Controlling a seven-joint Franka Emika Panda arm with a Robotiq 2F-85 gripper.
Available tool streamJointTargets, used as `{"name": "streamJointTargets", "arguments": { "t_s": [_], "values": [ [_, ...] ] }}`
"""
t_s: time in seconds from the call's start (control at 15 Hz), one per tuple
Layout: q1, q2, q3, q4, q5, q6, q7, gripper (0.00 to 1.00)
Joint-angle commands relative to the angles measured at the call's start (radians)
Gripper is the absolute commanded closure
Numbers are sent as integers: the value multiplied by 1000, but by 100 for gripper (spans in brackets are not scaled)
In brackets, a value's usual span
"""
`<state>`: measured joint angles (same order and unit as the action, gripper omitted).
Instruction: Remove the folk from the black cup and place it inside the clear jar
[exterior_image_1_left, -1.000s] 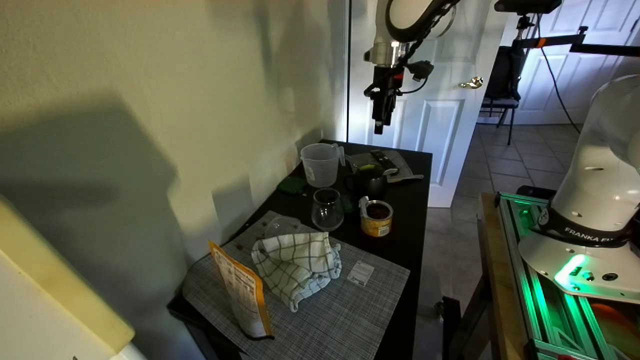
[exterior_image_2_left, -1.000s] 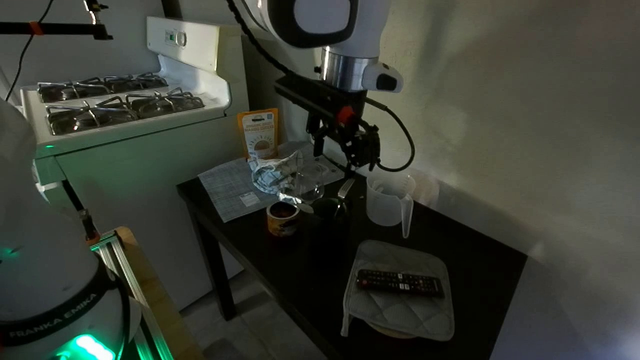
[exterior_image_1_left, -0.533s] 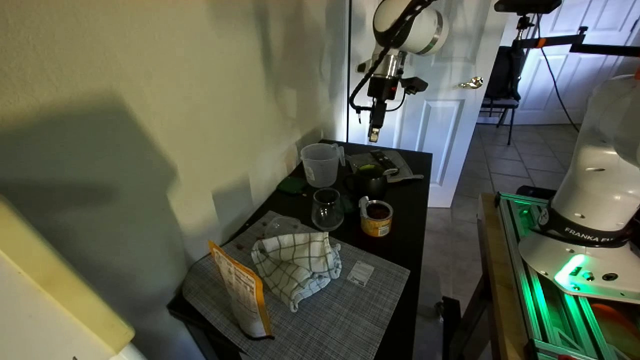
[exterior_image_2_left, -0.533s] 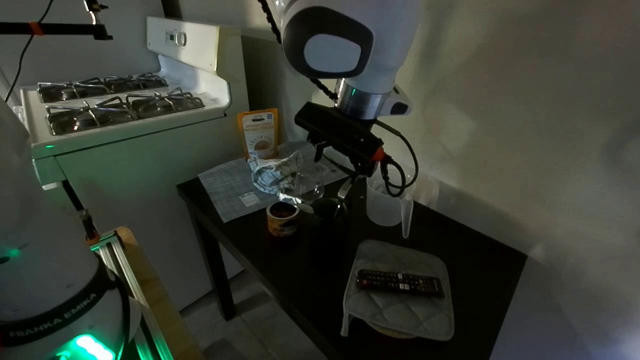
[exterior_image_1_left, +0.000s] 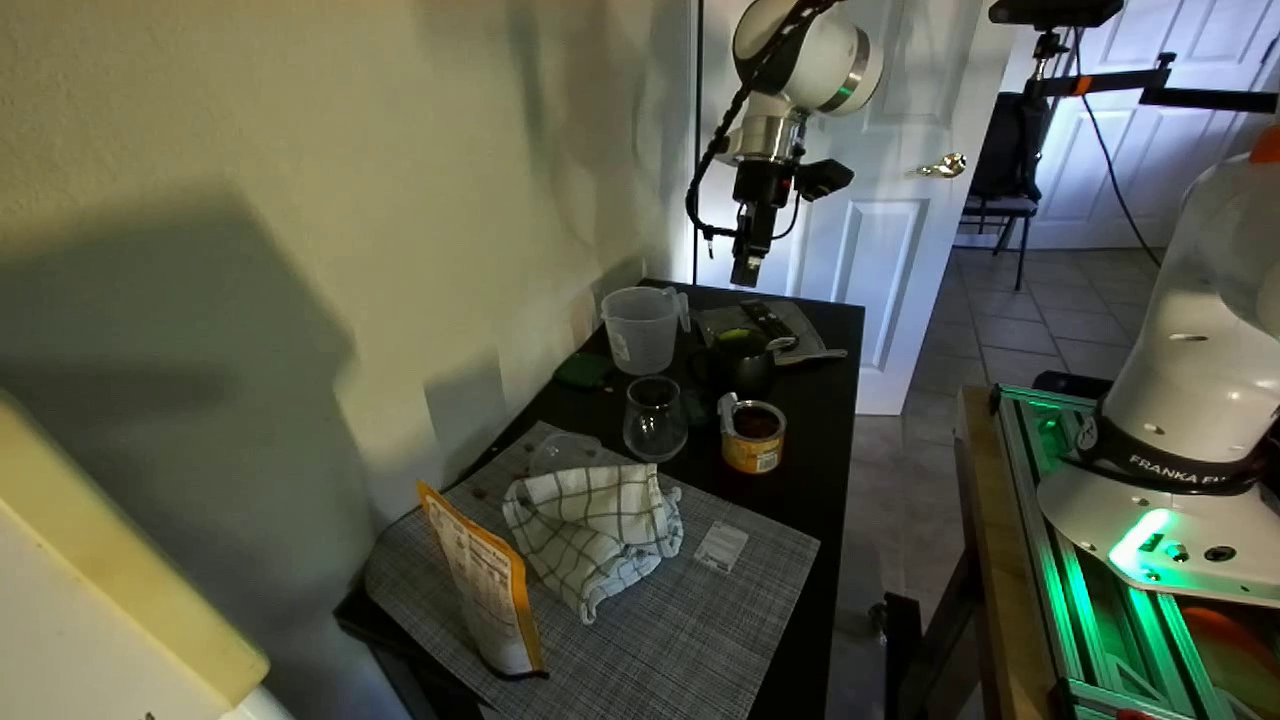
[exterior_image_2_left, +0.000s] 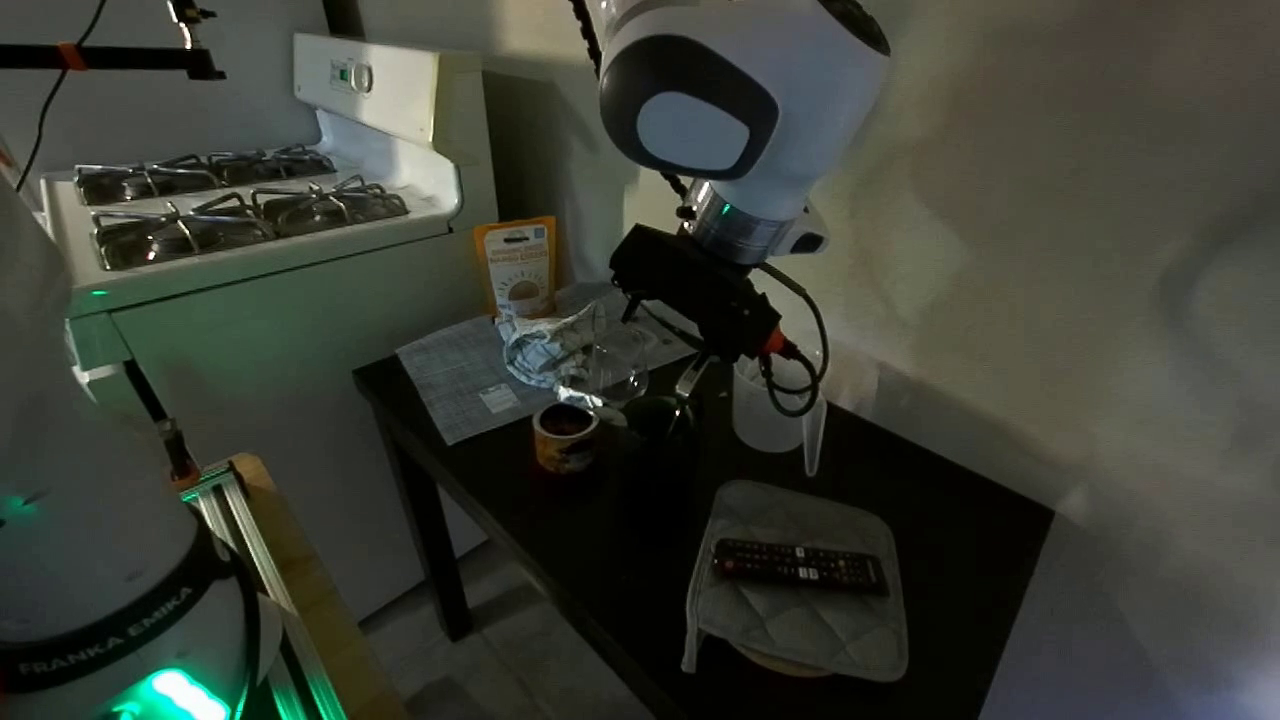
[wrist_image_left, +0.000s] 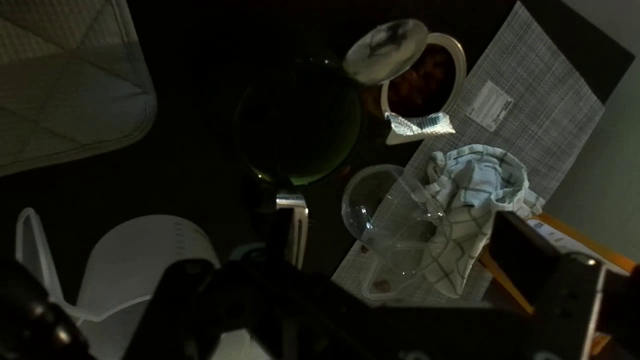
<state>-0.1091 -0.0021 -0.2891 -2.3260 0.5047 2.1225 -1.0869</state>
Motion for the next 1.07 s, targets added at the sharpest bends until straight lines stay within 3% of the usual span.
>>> {"name": "streamJointTargets", "arguments": {
  "t_s": [0.0, 0.4, 1.0],
  "values": [
    [-56, 88, 24, 38, 119, 3, -125, 0],
    [-133, 231, 66, 120, 247, -26, -316, 0],
    [-195, 357, 140, 242, 291, -122, -475, 0]
  ]
}}
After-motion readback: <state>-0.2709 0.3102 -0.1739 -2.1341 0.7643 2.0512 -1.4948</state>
